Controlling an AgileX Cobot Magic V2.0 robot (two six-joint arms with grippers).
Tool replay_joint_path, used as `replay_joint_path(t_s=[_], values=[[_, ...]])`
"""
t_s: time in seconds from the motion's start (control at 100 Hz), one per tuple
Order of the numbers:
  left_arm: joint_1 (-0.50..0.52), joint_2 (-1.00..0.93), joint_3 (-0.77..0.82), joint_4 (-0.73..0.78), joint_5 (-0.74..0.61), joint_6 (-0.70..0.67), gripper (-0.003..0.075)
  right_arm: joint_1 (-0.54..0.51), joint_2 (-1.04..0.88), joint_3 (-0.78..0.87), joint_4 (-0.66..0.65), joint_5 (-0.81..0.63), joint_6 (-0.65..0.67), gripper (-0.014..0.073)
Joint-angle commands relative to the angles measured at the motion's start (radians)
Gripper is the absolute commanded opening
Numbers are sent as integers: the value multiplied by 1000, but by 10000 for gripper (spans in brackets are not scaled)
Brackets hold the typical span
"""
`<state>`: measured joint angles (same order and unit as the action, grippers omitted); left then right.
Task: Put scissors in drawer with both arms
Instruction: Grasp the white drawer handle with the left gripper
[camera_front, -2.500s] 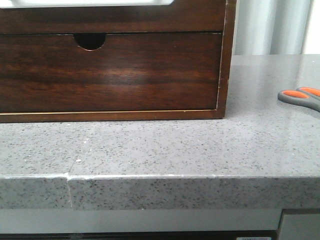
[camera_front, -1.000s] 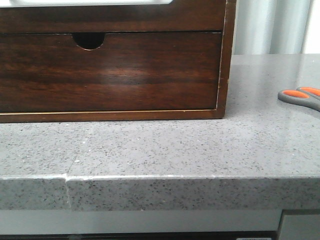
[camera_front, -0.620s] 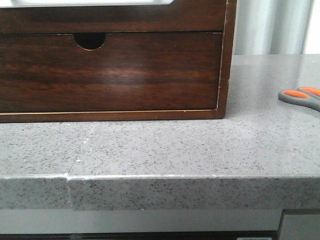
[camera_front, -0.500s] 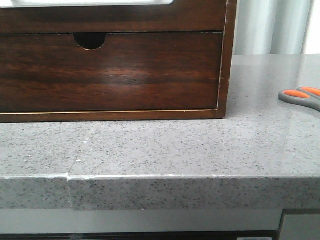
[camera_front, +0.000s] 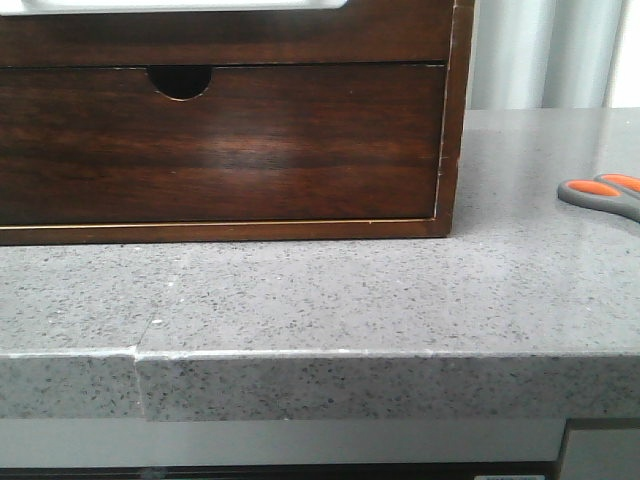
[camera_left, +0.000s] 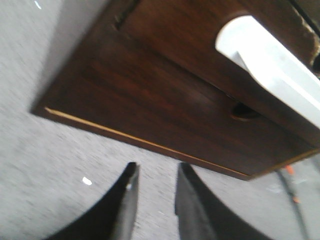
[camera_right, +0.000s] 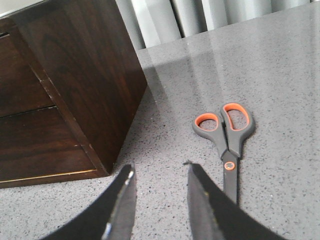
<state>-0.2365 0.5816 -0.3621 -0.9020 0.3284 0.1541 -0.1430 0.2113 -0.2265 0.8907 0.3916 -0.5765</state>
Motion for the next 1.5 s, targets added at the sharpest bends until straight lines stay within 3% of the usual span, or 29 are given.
replay_joint_path(t_s=[0.0, 0.06, 0.31, 0.62, 1.34, 1.41, 1.49], values=[[-54, 51, -39, -160, -44, 5, 318, -6, 20, -36, 36, -50, -9, 222], [-86, 82, -50, -231, -49, 5, 351, -6, 20, -36, 36, -60, -9, 222], [-155, 178, -135, -574, -92, 5, 348, -6, 20, -36, 36, -74, -9, 222], [-157, 254, -225, -810, -85, 5, 348, -6, 20, -36, 36, -72, -9, 222], [-157, 455, -316, -907, -14, 109, 347, -6, 18, -36, 37, -72, -9, 222], [-157, 463, -316, -907, -7, 109, 321, -6, 18, -36, 37, -72, -9, 222], [-157, 463, -316, -907, -5, 118, 238, -6, 18, -36, 37, -72, -9, 222]])
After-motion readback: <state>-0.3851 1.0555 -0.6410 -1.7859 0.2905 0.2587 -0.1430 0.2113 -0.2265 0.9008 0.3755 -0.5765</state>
